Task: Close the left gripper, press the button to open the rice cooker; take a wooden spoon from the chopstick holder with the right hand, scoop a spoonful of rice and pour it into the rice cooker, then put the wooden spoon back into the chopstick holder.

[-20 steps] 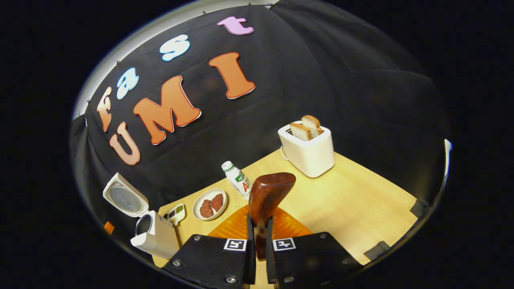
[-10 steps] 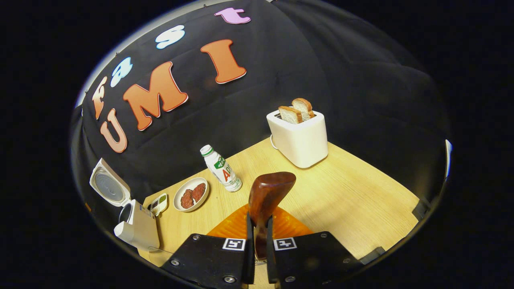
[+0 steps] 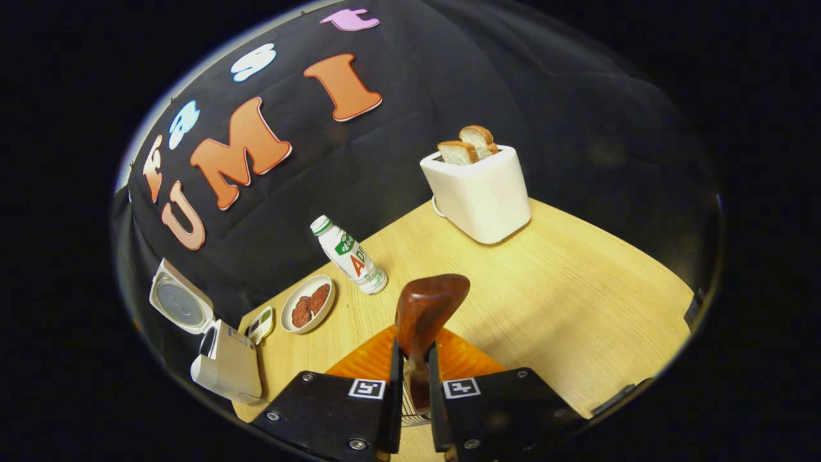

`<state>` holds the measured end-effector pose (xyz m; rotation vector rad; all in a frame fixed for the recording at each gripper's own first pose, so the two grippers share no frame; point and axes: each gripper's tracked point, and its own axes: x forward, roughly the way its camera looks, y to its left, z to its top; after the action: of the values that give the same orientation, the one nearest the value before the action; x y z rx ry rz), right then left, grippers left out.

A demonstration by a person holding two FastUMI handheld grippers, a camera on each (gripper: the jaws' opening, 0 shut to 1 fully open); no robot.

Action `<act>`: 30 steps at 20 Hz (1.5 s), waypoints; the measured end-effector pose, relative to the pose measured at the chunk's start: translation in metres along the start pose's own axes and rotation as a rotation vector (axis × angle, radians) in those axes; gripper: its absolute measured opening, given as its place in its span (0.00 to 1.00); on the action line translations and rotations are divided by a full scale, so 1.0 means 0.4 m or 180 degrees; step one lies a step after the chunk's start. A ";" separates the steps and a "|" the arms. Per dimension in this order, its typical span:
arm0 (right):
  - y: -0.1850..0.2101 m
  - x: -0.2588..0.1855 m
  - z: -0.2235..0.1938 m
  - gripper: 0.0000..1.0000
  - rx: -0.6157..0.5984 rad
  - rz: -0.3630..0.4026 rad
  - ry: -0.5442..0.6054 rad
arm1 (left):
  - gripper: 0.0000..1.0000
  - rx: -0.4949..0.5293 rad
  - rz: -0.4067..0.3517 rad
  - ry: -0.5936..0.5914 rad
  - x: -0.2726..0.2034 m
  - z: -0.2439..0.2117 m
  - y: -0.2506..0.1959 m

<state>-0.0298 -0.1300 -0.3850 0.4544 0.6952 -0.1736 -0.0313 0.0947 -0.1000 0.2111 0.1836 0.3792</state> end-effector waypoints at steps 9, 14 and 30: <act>0.007 -0.086 -0.001 0.73 0.0058 -0.0030 0.0158 | 0.99 -0.0484 -0.0065 0.0048 0.219 0.210 0.091; 0.025 -0.184 0.074 0.89 -0.0173 -0.0138 -0.0094 | 0.98 -0.0402 -0.0010 0.0168 0.319 0.231 0.148; 0.119 -0.492 0.258 0.95 -0.0802 -0.0503 -0.1341 | 0.99 -0.0360 -0.0161 0.0816 0.766 0.199 0.144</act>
<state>-0.1051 -0.1341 -0.1707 0.1124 0.3311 -0.3161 0.2458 0.2513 -0.0521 0.0455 0.4179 0.3644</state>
